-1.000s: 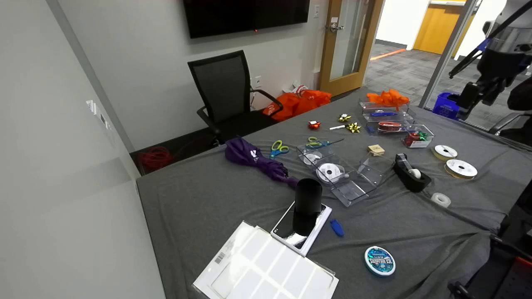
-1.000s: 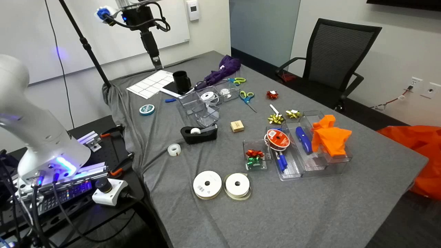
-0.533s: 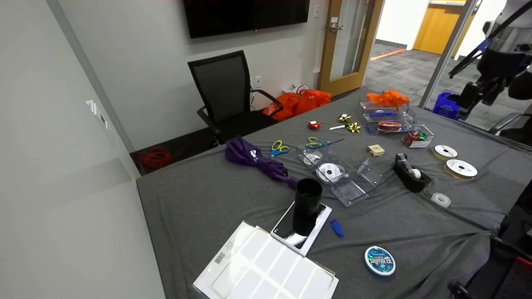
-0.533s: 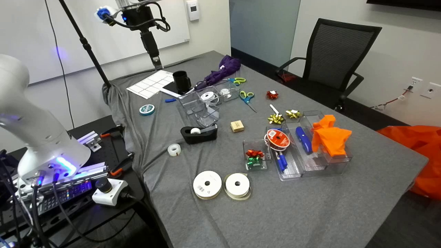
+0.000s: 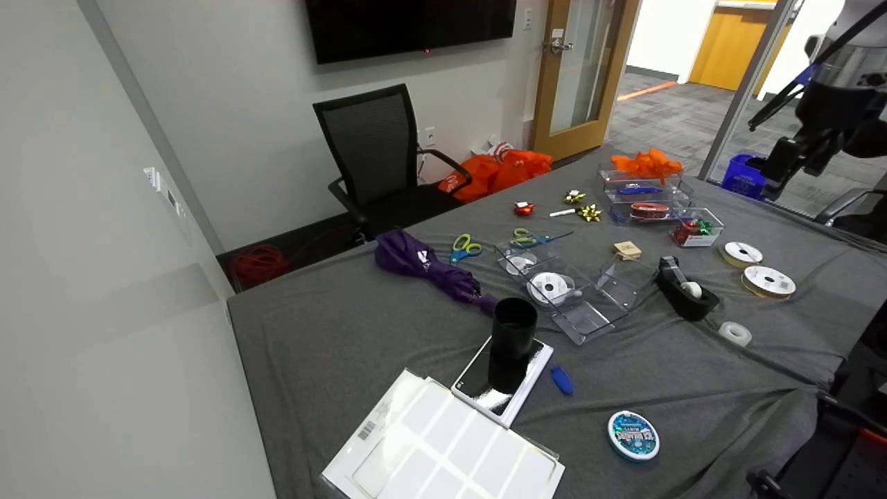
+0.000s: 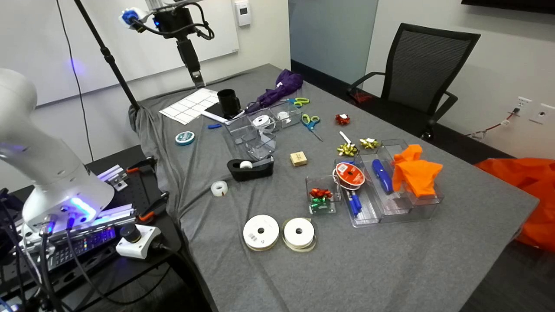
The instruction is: Move the box and place it in a larger box
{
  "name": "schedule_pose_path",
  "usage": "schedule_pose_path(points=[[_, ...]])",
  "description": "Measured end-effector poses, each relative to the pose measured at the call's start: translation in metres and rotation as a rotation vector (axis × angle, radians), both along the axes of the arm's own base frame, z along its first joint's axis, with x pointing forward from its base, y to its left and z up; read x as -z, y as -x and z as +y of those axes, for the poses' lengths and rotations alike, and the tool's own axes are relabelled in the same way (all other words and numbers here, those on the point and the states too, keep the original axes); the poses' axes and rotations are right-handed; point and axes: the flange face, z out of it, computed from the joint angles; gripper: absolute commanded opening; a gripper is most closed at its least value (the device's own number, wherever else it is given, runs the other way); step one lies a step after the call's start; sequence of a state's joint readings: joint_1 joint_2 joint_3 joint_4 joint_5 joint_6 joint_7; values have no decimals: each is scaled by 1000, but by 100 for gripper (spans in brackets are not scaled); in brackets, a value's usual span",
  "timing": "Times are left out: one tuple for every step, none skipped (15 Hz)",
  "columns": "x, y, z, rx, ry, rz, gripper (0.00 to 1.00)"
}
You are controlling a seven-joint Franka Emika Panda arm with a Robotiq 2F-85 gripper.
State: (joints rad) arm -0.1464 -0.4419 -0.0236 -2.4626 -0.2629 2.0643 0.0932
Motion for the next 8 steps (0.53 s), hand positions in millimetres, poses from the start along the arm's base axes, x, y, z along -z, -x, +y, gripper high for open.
schedule_pose_path(points=[[0, 0, 0, 0, 0, 0, 100], [0, 0, 0, 0, 0, 0, 100], [0, 0, -1, 1, -1, 1, 100], [1, 0, -3, 5, -4, 0, 100], [3, -2, -7, 12, -10, -9, 100], [5, -5, -13, 24, -21, -20, 100], [7, -9, -21, 39, -33, -35, 100], [8, -15, -30, 57, -44, -50, 100]])
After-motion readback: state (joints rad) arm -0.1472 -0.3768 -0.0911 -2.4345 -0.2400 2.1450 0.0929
